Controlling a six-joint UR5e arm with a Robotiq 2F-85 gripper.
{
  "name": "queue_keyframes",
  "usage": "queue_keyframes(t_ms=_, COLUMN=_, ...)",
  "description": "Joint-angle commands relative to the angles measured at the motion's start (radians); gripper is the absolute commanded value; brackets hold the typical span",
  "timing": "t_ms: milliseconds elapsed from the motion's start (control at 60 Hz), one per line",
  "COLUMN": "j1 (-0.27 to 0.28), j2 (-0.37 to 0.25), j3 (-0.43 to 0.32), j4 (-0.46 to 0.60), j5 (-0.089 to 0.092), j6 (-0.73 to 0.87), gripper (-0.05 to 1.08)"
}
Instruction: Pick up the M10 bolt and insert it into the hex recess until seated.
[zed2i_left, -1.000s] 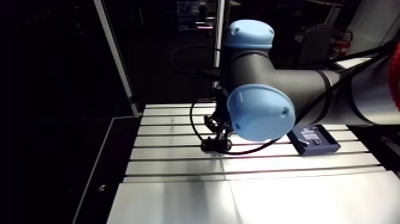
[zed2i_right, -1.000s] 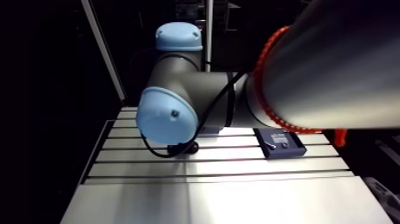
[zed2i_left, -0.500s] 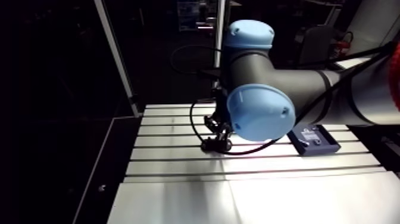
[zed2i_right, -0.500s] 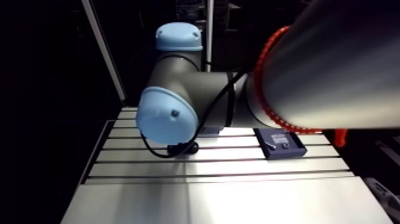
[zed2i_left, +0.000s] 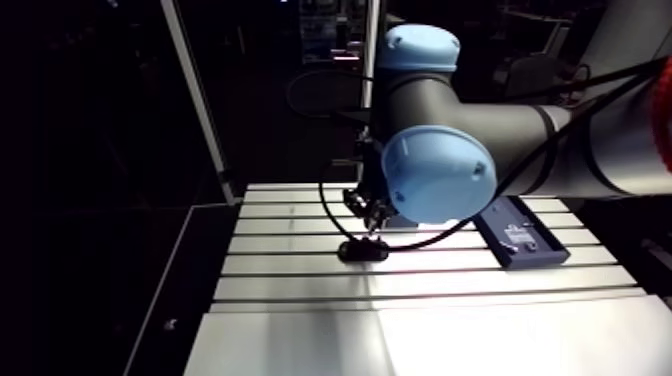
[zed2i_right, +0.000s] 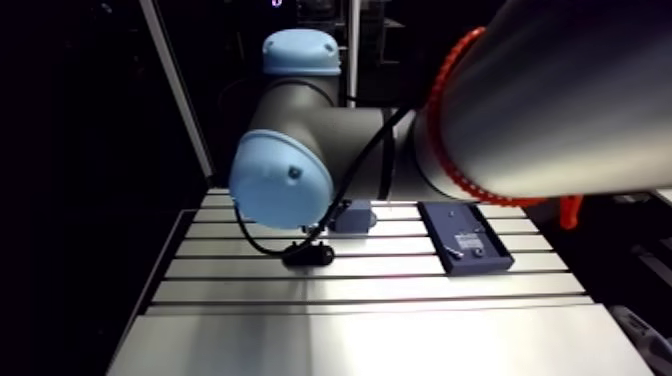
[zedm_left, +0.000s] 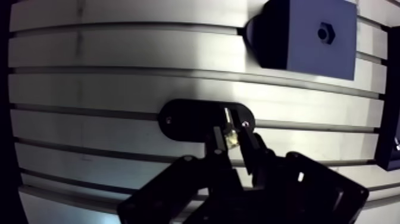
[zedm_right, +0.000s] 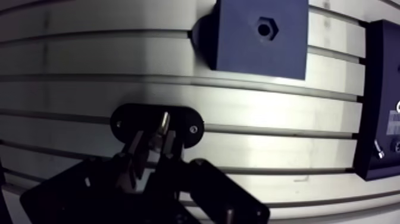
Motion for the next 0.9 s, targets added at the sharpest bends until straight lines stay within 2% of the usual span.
queue_keyframes(t_ms=17, j1=-0.005, j2=-0.014, j3=-0.027, j4=0.047, j5=-0.001, j6=-0.004, gripper=0.75)
queue_keyframes(t_ms=217, j1=-0.005, j2=-0.043, j3=-0.057, j4=0.1, j5=0.001, j6=-0.069, gripper=0.77)
queue_keyframes(t_ms=317, j1=-0.005, j2=-0.049, j3=-0.106, j4=0.18, j5=0.003, j6=-0.081, gripper=0.78)
queue_keyframes(t_ms=450, j1=-0.005, j2=-0.05, j3=-0.139, j4=0.216, j5=0.003, j6=-0.131, gripper=0.79)
queue_keyframes(t_ms=633, j1=-0.013, j2=-0.055, j3=-0.228, j4=0.333, j5=0.002, j6=-0.234, gripper=0.82)
queue_keyframes(t_ms=650, j1=-0.013, j2=-0.055, j3=-0.256, j4=0.36, j5=-0.003, j6=-0.261, gripper=0.83)
queue_keyframes(t_ms=733, j1=-0.016, j2=-0.055, j3=-0.291, j4=0.412, j5=-0.005, j6=-0.286, gripper=0.84)
queue_keyframes(t_ms=817, j1=-0.02, j2=-0.053, j3=-0.351, j4=0.529, j5=-0.013, j6=-0.341, gripper=0.84)
queue_keyframes(t_ms=900, j1=-0.023, j2=-0.051, j3=-0.386, j4=0.579, j5=-0.017, j6=-0.377, gripper=0.84)
